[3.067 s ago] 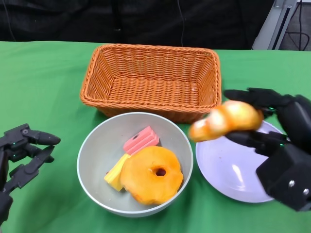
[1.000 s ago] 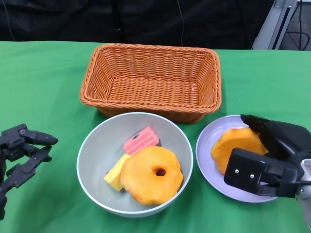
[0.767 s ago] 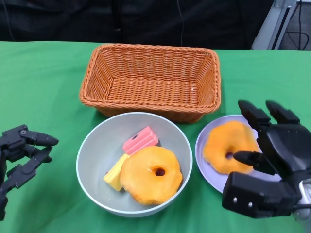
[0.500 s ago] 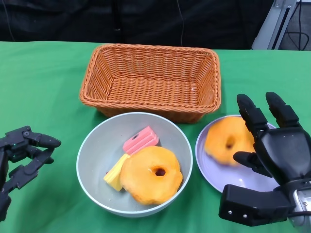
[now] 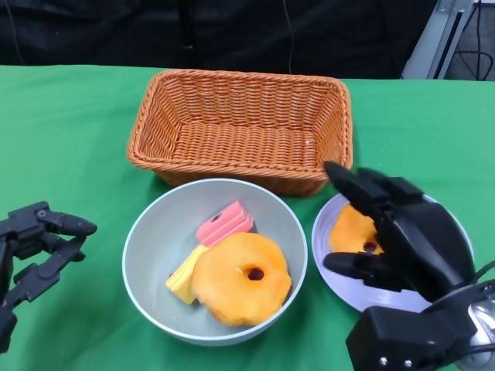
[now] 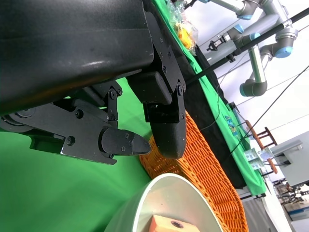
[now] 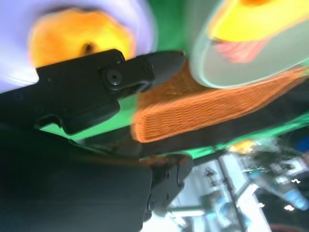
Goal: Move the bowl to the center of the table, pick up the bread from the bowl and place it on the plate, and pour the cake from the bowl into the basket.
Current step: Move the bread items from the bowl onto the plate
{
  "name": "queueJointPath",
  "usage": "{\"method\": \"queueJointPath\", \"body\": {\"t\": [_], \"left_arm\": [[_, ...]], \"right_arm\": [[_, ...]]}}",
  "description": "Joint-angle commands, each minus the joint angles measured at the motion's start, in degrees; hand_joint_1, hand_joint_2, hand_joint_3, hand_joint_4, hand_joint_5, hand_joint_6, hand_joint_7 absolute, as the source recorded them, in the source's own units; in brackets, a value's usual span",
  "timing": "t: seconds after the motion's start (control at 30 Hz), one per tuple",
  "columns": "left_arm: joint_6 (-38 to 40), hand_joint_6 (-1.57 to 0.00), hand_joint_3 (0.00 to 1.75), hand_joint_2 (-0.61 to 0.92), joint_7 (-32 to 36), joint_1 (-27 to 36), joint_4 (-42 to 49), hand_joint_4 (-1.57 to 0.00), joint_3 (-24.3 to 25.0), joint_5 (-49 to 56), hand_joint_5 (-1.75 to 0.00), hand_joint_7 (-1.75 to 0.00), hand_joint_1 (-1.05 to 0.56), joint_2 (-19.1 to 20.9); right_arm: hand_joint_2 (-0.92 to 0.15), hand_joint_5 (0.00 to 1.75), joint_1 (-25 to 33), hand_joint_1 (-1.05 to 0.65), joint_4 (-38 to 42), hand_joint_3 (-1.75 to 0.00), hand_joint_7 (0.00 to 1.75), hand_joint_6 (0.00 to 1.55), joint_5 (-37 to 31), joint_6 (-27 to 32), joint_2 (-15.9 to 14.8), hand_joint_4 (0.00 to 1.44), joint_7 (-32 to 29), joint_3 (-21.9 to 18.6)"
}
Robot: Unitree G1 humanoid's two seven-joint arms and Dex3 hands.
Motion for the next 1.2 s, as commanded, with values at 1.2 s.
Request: {"method": "queueJointPath", "body": {"t": [1.2], "left_arm": [[0.63, -0.94, 0.26, 0.92, 1.38, 1.23, -2.99, -0.87, -0.38, 0.77, -1.15, -0.72, -0.07, -0.57]], "right_arm": [[-0.92, 0.00, -21.31, -0.83, 2.20, -0.20, 0.00, 0.25, 5.02, 22.05, 12.45, 0.30, 36.89, 10.16]]}}
